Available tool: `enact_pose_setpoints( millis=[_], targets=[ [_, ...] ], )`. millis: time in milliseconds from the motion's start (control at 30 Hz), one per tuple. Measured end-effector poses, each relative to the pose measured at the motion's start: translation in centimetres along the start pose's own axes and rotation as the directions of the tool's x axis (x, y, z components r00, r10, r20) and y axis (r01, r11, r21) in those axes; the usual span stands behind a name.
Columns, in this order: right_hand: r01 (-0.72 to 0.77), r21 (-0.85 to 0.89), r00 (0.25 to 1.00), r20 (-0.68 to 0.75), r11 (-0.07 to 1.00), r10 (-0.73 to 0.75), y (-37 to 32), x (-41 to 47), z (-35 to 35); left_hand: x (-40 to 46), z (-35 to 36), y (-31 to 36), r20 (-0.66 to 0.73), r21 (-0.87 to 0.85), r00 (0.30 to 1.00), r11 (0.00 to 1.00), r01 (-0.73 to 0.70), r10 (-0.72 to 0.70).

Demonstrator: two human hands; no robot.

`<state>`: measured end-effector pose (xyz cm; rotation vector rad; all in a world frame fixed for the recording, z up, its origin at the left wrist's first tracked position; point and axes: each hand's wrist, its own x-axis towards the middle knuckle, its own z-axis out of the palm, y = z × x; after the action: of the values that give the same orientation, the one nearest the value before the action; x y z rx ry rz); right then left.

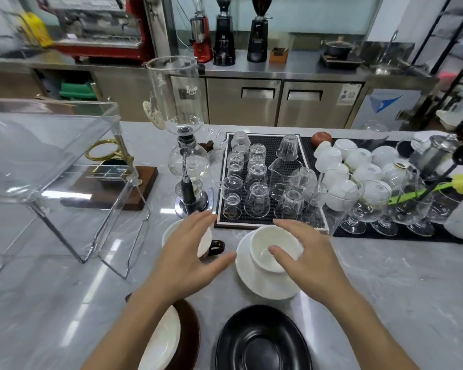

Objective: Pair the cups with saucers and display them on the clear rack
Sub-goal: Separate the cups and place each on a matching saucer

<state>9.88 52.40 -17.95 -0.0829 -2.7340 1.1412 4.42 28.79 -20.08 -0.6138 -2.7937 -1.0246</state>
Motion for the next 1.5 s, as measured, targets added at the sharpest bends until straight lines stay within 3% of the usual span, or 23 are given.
enact_pose_setpoints(
  millis=[300, 600, 767, 933, 1267, 1500],
  targets=[
    [0.140, -0.067, 0.982, 0.141, 0.988, -0.129, -2.7, 2.8, 3.9, -1.1, -3.0, -4.0, 0.009, 0.061, 0.986, 0.984, 0.167, -0.168],
    [0.171, -0.115, 0.963, 0.229, 0.979, -0.142, -3.2, 4.0, 6.6, -0.7, -3.0, -5.9, 0.032, 0.078, 0.983, 0.981, 0.179, -0.182],
    [0.226, -0.271, 0.935, 0.328, 0.936, -0.131, -3.8, 4.9, 8.1, 0.0, -2.4, -6.4, 0.114, 0.073, 0.973, 0.979, 0.193, -0.200],
    [0.310, -0.485, 0.907, 0.410, 0.817, -0.101, -4.3, 5.7, 9.6, 1.0, -2.3, -6.5, 0.183, 0.043, 0.962, 0.980, 0.196, -0.201],
    [0.343, -0.530, 0.906, 0.406, 0.776, -0.123, -4.4, 6.0, 10.6, 1.4, -2.5, -6.5, 0.151, -0.012, 0.956, 0.966, 0.257, -0.252],
    [0.282, -0.435, 0.951, 0.247, 0.855, -0.188, -4.6, 5.5, 9.2, 0.7, -3.6, -5.5, 0.049, -0.103, 0.973, 0.968, 0.230, -0.226]
  ],
)
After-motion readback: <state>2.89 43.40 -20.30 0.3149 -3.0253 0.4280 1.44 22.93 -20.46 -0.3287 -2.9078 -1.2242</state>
